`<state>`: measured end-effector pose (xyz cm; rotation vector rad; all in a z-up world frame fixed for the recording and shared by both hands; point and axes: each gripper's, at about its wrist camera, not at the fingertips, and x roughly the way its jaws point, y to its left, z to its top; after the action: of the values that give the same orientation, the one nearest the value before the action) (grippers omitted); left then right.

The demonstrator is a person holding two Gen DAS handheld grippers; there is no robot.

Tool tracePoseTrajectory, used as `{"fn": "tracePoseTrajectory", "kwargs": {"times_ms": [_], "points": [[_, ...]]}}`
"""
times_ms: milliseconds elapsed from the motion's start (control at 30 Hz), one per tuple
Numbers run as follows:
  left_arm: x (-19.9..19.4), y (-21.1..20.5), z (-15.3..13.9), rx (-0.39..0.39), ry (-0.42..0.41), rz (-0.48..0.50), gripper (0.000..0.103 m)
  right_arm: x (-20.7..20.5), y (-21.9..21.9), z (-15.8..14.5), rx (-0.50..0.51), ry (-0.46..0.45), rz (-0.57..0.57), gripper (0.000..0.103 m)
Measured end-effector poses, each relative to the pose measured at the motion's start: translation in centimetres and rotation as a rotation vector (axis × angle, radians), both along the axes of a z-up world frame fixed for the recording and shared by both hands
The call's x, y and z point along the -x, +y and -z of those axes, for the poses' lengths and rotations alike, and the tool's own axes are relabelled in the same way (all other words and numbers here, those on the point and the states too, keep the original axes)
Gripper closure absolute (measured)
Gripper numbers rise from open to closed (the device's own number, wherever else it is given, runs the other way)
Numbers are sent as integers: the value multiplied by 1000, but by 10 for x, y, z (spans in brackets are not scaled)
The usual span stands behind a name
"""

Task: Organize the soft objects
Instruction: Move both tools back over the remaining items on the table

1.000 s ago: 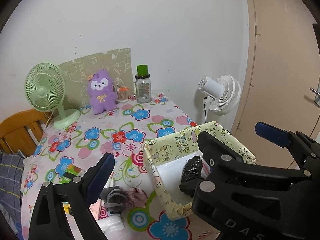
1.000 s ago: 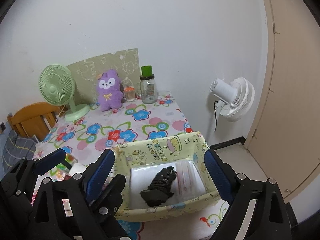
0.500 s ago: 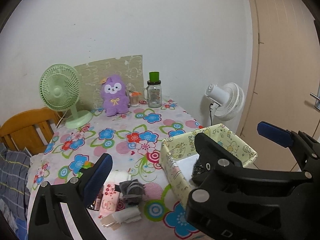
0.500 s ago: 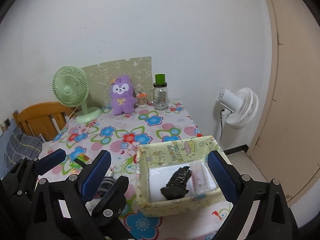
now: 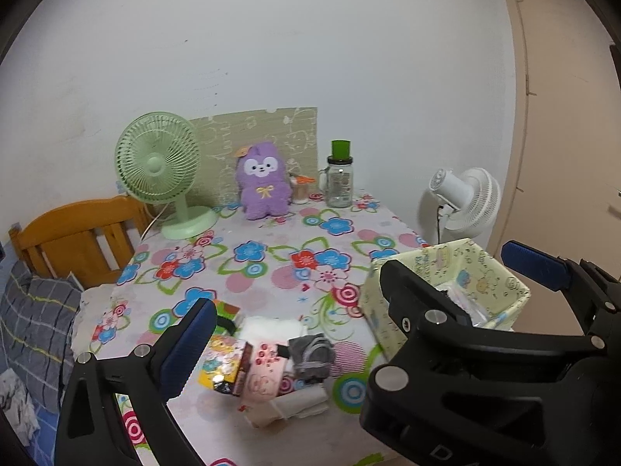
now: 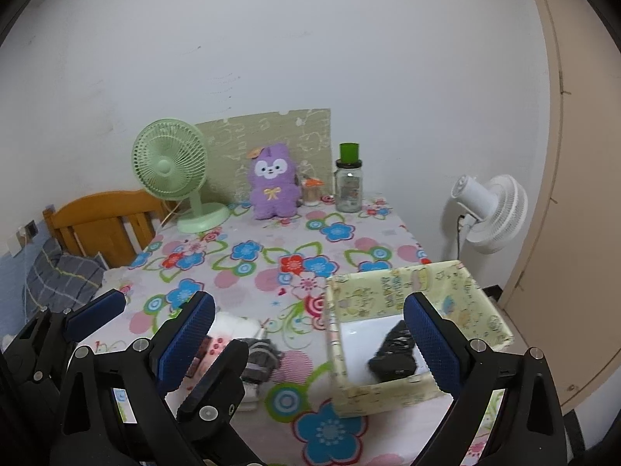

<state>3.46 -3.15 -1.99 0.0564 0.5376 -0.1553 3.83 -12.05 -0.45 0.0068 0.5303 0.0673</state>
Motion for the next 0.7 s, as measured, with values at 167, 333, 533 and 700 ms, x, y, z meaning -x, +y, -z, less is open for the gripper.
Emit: {"fn": "tracePoseTrajectory", "kwargs": {"times_ms": [167, 333, 533, 700], "points": [[-3, 15, 8, -2, 10, -26, 1, -4, 13, 9, -7, 15, -14, 4], [-6, 26, 21, -1, 23, -38, 1, -8, 25, 23, 0, 26, -34, 4], [-10, 44, 44, 15, 55, -74, 1, -12, 38, 44, 31, 50, -57, 4], [-10, 55, 64, 24, 78, -93, 1, -15, 44, 62, 31, 66, -64, 4]]}}
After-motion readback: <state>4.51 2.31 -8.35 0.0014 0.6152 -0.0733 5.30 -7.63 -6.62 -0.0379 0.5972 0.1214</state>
